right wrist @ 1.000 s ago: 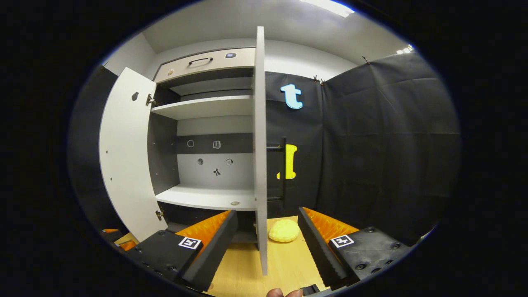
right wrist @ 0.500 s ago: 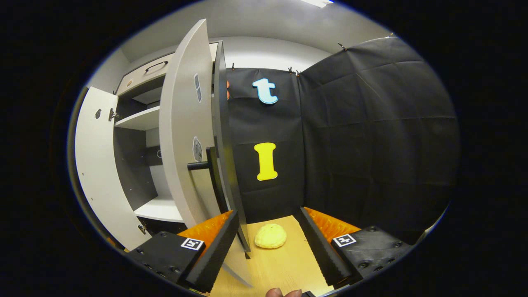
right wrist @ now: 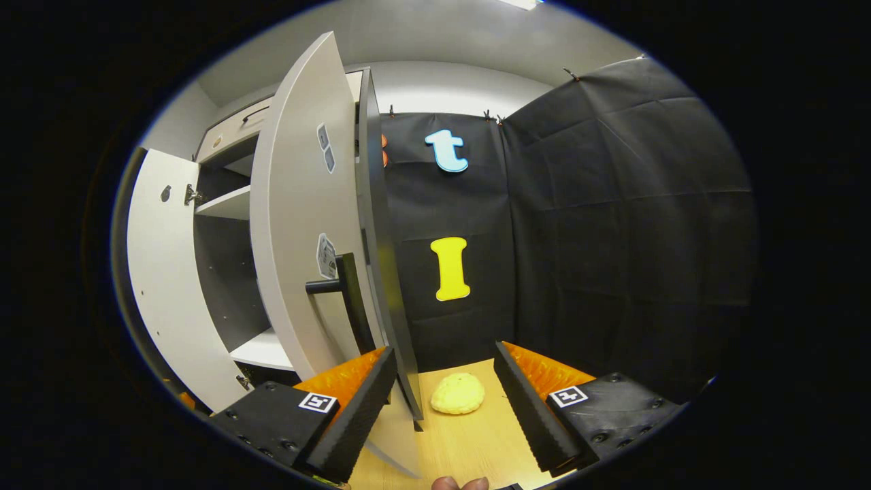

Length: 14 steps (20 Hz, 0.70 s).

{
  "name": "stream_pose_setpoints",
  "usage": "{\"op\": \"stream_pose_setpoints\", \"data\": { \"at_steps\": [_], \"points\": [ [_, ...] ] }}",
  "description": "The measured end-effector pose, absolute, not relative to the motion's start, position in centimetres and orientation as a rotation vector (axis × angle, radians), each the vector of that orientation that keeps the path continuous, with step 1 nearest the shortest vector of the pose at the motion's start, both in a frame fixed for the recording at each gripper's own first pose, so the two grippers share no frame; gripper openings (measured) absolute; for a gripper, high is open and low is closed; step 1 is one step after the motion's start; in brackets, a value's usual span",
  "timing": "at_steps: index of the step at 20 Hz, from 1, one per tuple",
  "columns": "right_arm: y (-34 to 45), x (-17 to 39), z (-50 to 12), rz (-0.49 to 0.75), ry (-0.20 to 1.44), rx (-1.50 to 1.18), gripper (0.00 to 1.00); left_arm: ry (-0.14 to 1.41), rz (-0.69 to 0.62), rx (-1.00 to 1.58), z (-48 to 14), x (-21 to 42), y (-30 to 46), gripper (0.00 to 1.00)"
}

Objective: Grasp the bottle in the cabinet with the left hand and place it on the coaster, then close the right door with the right hand and the left door with the left hand.

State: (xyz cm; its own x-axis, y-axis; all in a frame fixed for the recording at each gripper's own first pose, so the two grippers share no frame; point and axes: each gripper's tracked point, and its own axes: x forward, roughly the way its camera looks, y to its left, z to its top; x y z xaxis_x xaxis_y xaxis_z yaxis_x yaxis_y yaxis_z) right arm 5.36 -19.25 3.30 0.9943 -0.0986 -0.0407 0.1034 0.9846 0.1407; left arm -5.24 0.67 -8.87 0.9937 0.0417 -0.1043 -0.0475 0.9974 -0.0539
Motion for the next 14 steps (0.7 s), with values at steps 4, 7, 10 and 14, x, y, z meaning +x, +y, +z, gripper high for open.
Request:
{"op": "stream_pose_setpoints", "data": {
  "at_steps": [4, 7, 10, 14],
  "points": [
    [-18.2, 5.2, 3.2, -0.091, 0.03, 0.174, 0.97, 0.098, 0.033, -0.051, -8.7, -4.8, 0.8, 0.95],
    [-16.5, 4.9, 3.1, -0.066, 0.035, 0.19, 0.97, 0.095, 0.027, -0.049, -8.7, -4.6, 0.9, 0.95],
    [-14.3, 4.8, 3.0, -0.021, 0.043, 0.186, 0.97, 0.091, 0.016, -0.046, -8.7, -4.5, 0.9, 0.95],
    [-10.4, 5.1, 2.8, 0.068, 0.063, 0.198, 0.97, 0.086, 0.016, -0.044, -8.7, -4.7, 1.2, 0.95]
  ]
}}
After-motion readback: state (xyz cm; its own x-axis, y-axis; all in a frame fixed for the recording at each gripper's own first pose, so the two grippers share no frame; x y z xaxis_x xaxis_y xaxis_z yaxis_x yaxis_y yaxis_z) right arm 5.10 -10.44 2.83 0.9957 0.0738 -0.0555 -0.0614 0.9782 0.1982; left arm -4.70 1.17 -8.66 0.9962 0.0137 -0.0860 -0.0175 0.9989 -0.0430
